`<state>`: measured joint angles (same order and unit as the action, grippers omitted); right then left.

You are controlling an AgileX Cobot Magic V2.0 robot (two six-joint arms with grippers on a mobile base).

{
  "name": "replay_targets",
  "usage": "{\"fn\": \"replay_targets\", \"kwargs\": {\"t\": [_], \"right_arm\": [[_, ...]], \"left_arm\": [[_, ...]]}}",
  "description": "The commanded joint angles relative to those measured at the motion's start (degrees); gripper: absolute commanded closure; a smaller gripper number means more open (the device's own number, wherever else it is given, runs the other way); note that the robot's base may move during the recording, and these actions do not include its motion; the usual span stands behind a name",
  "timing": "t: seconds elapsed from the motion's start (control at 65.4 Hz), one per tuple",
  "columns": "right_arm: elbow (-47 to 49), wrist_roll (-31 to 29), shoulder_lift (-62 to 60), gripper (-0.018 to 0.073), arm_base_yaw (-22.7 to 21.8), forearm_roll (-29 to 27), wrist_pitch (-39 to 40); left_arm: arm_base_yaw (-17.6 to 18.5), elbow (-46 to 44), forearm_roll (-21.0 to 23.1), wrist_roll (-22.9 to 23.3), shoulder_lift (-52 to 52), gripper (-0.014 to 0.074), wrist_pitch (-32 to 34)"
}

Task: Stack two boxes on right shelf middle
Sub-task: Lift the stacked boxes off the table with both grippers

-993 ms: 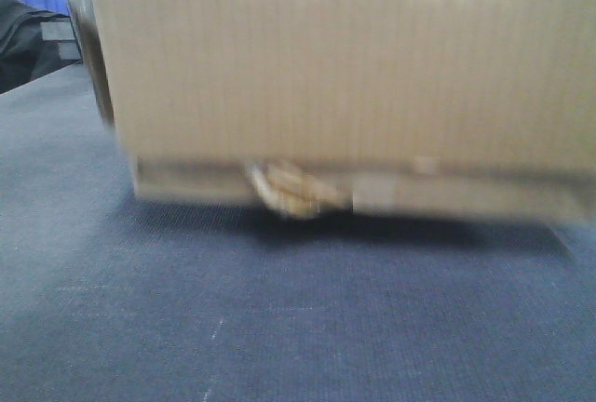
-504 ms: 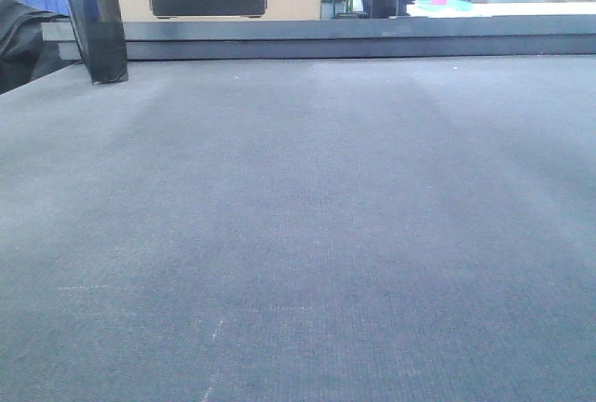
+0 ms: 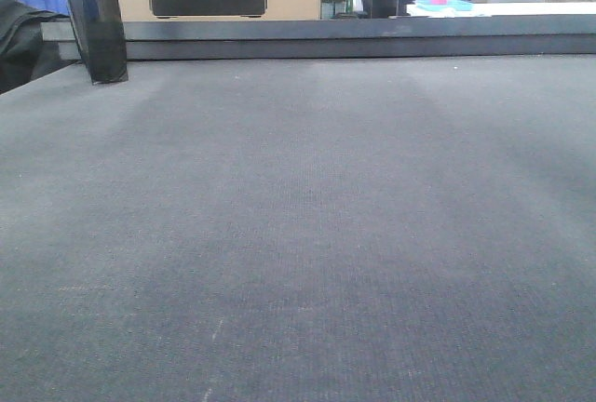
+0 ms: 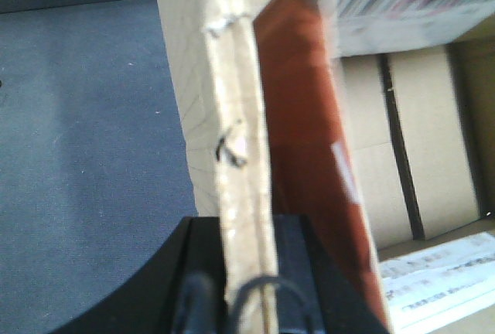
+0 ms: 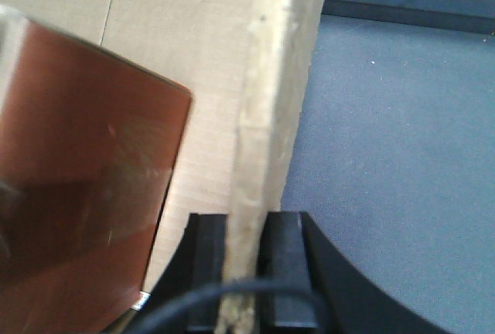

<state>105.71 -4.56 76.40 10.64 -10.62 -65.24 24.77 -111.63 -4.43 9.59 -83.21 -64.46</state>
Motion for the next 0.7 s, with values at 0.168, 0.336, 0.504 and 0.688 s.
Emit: {"fn": "replay_targets", "kwargs": {"t": [0.168, 0.336, 0.504, 0.688], "right_arm": [[0.74, -0.84, -0.66, 0.0711, -0.12, 0.14, 3.99], [0.74, -0.84, -0.66, 0.0711, -0.12, 0.14, 3.99], [0.74, -0.84, -0.66, 0.0711, -0.12, 0.14, 3.99], [0.74, -0.84, -0.66, 0.0711, -0.12, 0.14, 3.99]], "left_arm": [[-0.09, -0.66, 0.12, -0.01, 0.86, 0.0708, 4.41], [-0.09, -0.66, 0.12, -0.01, 0.86, 0.0708, 4.41], [-0.09, -0.66, 0.12, -0.01, 0.86, 0.0708, 4.41], [-0.09, -0.66, 0.12, -0.01, 0.86, 0.0708, 4.41]]}}
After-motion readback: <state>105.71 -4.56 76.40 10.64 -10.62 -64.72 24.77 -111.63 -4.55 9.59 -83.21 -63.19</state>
